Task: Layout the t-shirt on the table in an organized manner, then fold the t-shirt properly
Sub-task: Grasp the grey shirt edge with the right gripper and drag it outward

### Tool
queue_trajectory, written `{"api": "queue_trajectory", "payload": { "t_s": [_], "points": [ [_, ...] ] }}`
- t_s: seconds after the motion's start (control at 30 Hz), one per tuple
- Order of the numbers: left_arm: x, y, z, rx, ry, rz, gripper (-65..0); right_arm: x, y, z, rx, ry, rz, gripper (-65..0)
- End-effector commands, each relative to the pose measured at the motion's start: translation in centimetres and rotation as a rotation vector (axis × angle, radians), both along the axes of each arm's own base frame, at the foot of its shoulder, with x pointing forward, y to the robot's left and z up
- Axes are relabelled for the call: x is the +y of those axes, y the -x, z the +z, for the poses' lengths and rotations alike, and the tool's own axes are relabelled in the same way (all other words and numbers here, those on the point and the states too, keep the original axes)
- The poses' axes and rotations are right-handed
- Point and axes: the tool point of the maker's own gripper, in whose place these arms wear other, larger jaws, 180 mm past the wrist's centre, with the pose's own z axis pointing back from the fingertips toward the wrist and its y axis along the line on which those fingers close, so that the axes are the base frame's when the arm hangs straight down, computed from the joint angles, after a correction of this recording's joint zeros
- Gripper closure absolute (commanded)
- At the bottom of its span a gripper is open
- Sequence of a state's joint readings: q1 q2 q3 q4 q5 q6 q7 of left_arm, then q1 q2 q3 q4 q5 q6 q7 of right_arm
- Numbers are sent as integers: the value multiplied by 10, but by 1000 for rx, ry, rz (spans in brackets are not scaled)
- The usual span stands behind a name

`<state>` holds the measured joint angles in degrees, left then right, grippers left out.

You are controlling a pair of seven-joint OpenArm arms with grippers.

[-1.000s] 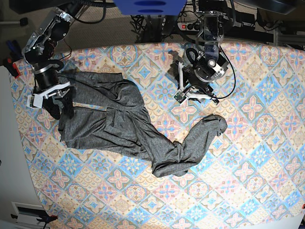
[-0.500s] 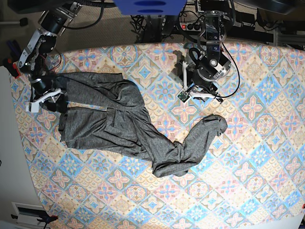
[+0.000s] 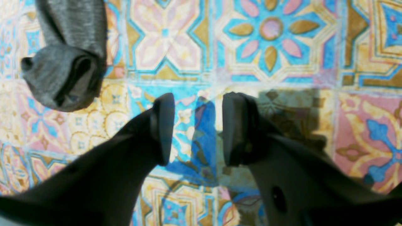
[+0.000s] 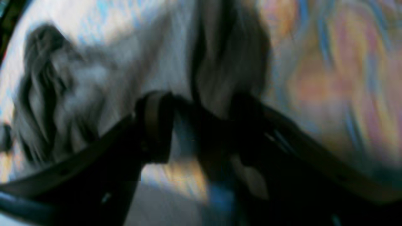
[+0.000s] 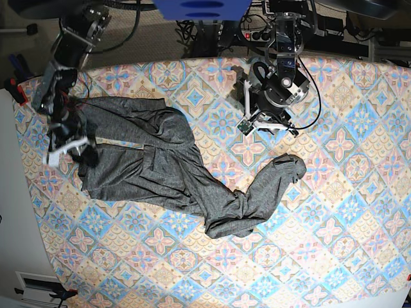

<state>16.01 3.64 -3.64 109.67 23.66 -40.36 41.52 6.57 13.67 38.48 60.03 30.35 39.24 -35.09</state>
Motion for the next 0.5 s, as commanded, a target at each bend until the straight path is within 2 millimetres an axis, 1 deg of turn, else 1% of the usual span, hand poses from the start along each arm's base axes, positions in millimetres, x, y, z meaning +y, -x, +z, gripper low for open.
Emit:
{"api": "queue_trajectory", "payload": {
  "t_s": [0.0, 0.1, 0.17, 0.23, 0.33, 0.47],
  "points": [
    [-2, -7, 10, -40, 14, 3, -245, -12, -14, 26, -87, 18, -15, -308],
    [-1, -7, 10, -38, 12, 5, -245, -12, -12, 15, -52, 46, -8, -308],
    [-1, -7, 10, -38, 12, 5, -245, -12, -11, 11, -38, 53, -4, -308],
    [-1, -6, 9, -35, 12, 5, -245, -11, -11, 10, -33, 54, 0, -308],
    [-2, -5, 9, -33, 14, 6, -245, -5, -12, 8, -29, 56, 20, -308],
    [-2, -5, 9, -33, 14, 6, -245, -3, -12, 8, -29, 57, 24, -308]
  ]
}}
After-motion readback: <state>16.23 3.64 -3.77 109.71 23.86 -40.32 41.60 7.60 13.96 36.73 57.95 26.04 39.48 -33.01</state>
